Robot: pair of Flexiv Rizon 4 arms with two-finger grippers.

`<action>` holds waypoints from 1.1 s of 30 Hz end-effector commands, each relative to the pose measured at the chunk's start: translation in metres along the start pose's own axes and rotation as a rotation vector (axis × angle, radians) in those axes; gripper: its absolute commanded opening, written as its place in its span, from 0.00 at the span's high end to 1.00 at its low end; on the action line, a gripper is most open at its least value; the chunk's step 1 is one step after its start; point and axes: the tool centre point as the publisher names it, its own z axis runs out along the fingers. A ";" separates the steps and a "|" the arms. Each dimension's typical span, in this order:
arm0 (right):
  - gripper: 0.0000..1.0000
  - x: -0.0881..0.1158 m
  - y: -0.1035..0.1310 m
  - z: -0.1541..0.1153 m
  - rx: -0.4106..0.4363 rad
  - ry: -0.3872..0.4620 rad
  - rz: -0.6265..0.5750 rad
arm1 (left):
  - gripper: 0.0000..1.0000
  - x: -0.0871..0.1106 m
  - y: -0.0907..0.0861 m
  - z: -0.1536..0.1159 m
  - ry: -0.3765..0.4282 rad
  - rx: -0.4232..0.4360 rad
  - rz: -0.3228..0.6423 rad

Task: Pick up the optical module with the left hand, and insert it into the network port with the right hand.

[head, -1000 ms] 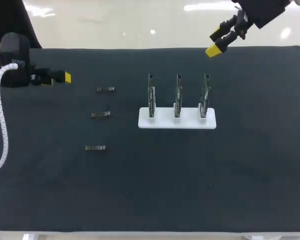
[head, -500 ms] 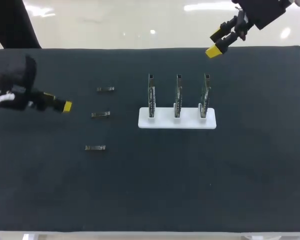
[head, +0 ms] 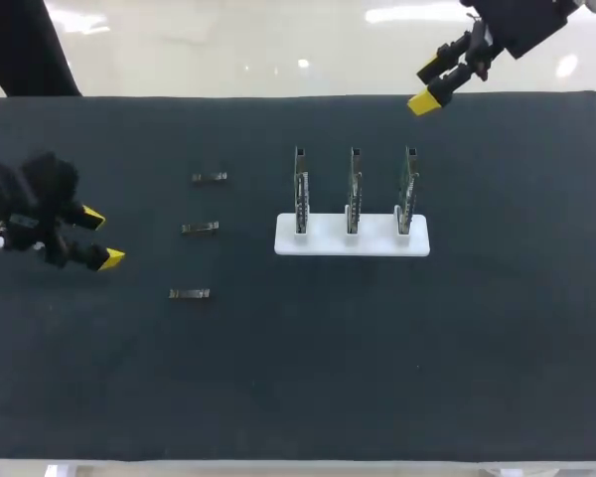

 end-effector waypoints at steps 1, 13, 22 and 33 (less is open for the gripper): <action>0.00 0.000 0.000 0.000 0.001 -0.001 0.000 | 0.00 -0.012 -0.004 0.022 0.084 -0.204 0.235; 0.00 0.000 0.000 0.000 0.001 -0.001 0.000 | 0.00 -0.026 0.008 0.018 0.158 -0.093 0.380; 0.00 0.000 0.000 0.000 0.001 -0.001 0.000 | 0.00 -0.026 0.008 0.018 0.158 -0.093 0.380; 0.00 0.000 0.000 0.000 0.001 -0.001 0.000 | 0.00 -0.025 -0.004 0.031 0.335 0.009 0.456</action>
